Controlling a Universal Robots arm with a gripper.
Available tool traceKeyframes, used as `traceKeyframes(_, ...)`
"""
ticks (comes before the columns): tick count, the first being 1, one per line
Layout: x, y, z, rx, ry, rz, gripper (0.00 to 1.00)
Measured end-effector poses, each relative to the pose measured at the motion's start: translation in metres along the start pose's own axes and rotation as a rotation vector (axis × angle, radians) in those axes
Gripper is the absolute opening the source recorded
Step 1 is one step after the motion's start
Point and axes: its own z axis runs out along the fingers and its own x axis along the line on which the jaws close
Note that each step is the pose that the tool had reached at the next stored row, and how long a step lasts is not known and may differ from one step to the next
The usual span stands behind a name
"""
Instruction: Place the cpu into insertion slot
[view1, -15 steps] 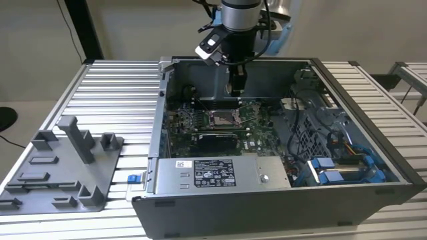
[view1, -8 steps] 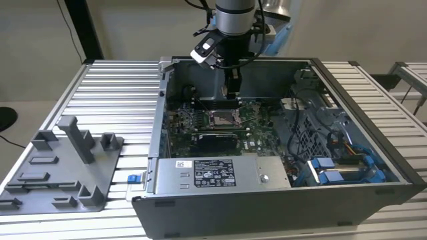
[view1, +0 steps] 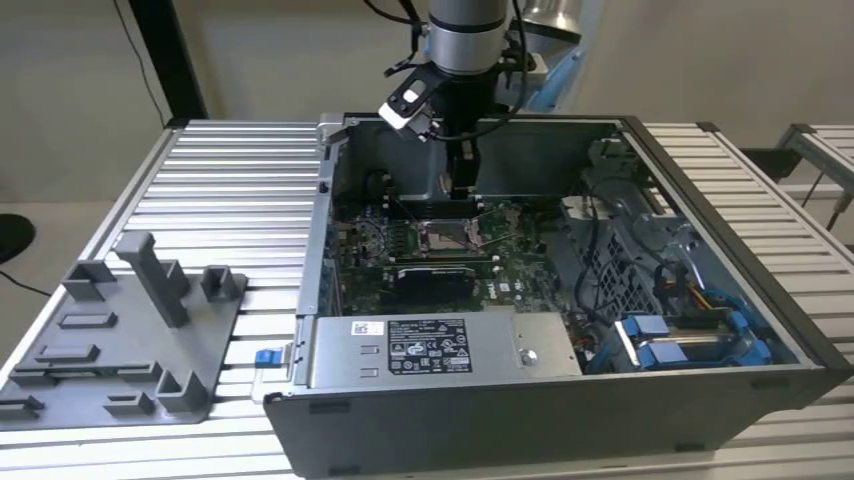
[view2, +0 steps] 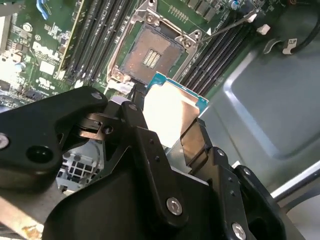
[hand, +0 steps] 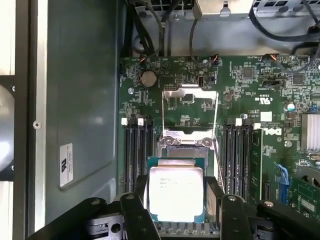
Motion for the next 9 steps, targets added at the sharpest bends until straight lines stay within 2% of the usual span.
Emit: traceKeyframes(9, -0.0003, -0.0070, 0.0161, 0.0001, 0.0000, -0.001, 0.00)
